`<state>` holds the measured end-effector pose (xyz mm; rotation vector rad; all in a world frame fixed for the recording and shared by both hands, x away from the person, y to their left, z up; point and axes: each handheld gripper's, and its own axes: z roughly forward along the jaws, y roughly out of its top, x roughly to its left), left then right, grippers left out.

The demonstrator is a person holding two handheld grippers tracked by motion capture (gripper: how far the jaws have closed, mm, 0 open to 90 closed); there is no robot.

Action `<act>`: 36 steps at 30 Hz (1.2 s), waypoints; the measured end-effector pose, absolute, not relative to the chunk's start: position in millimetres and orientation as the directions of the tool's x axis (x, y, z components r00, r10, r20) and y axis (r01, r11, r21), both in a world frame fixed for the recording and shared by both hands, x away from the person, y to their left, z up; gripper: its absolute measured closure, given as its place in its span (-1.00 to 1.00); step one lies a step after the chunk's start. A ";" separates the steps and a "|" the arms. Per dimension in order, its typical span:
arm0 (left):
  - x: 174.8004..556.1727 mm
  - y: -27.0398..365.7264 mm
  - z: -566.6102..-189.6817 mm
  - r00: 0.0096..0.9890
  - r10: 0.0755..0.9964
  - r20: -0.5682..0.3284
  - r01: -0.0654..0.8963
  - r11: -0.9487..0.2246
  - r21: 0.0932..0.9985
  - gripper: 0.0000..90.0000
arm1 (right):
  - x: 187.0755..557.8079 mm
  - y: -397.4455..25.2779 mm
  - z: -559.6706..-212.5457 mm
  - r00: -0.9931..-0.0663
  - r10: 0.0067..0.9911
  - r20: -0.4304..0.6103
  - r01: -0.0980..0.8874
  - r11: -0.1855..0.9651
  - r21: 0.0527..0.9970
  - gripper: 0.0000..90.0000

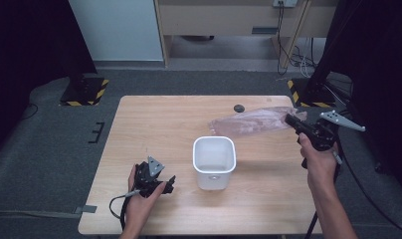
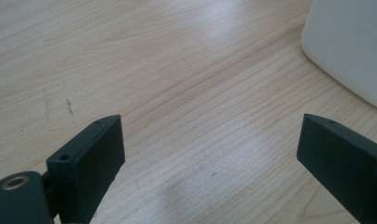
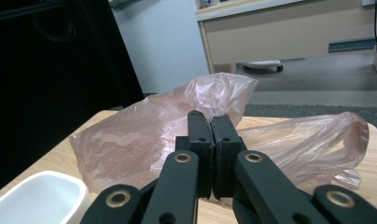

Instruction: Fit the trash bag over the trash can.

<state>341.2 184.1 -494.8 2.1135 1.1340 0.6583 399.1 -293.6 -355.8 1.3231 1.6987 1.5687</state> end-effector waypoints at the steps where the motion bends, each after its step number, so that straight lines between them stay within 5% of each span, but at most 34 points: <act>1: 341.4 184.3 -495.0 0.502 0.856 0.125 0.534 -0.421 0.733 -0.85 | 399.3 -293.6 -354.9 -0.423 0.867 0.263 0.327 -0.125 0.937 0.98; 31: 341.9 183.6 -495.0 0.501 0.856 0.129 0.533 -0.423 0.733 -0.85 | 377.2 -294.8 -322.7 -0.469 0.826 0.314 0.260 -0.211 0.942 0.98; 36: 342.1 185.0 -494.9 0.499 0.857 0.129 0.534 -0.421 0.733 -0.85 | 371.2 -287.1 -320.6 -0.498 0.823 0.273 0.274 -0.150 0.950 0.98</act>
